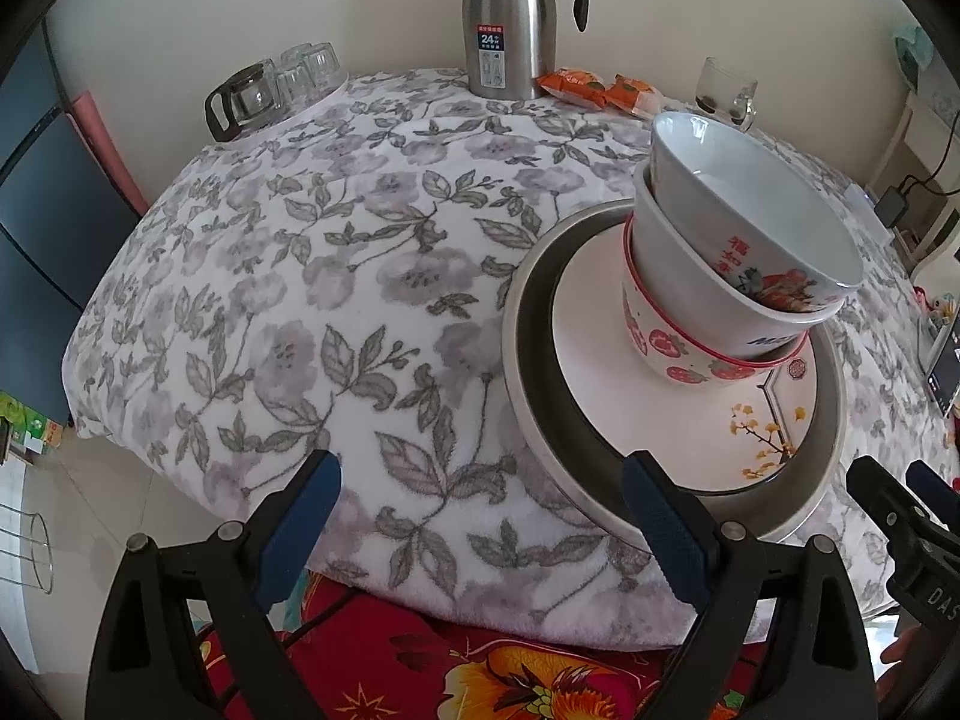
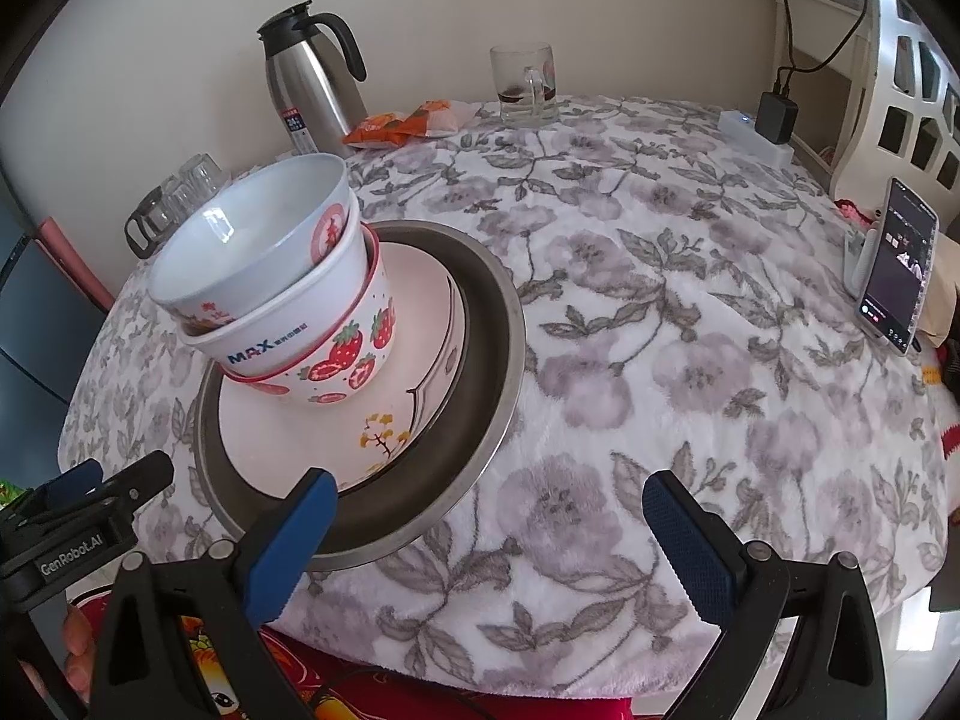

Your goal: Organize plates and bowls

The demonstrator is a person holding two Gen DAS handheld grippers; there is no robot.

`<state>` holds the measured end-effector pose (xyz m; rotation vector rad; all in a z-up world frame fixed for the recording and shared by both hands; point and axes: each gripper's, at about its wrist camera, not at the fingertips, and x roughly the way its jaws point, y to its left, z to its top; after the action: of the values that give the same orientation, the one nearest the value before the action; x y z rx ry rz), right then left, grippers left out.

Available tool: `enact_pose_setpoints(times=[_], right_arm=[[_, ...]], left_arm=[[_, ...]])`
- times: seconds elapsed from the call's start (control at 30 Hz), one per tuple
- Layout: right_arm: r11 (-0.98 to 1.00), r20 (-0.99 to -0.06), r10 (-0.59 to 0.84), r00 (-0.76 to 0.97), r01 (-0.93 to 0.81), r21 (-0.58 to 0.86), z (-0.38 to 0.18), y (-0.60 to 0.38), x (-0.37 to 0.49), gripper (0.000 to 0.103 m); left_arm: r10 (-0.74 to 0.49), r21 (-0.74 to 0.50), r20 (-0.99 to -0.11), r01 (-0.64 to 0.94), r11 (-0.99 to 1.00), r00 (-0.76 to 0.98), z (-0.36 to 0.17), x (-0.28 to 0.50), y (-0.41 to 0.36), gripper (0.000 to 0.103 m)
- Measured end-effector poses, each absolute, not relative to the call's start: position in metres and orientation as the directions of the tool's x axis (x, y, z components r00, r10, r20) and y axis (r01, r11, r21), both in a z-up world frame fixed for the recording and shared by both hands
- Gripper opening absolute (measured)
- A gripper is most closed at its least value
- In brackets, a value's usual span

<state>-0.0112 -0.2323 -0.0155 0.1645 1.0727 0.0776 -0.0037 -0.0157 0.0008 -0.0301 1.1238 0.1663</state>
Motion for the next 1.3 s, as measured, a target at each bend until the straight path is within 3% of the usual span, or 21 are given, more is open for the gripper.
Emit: enact_pose_setpoints(times=[1.3], right_arm=[[0.988, -0.879, 0.135, 0.458, 0.009, 0.156, -0.0199, -0.2304, -0.0087, 0.103]], left_arm=[[0.142, 0.080, -0.897, -0.162, 0.983, 0.419, -0.0002, -0.0050, -0.0147, 0.095]])
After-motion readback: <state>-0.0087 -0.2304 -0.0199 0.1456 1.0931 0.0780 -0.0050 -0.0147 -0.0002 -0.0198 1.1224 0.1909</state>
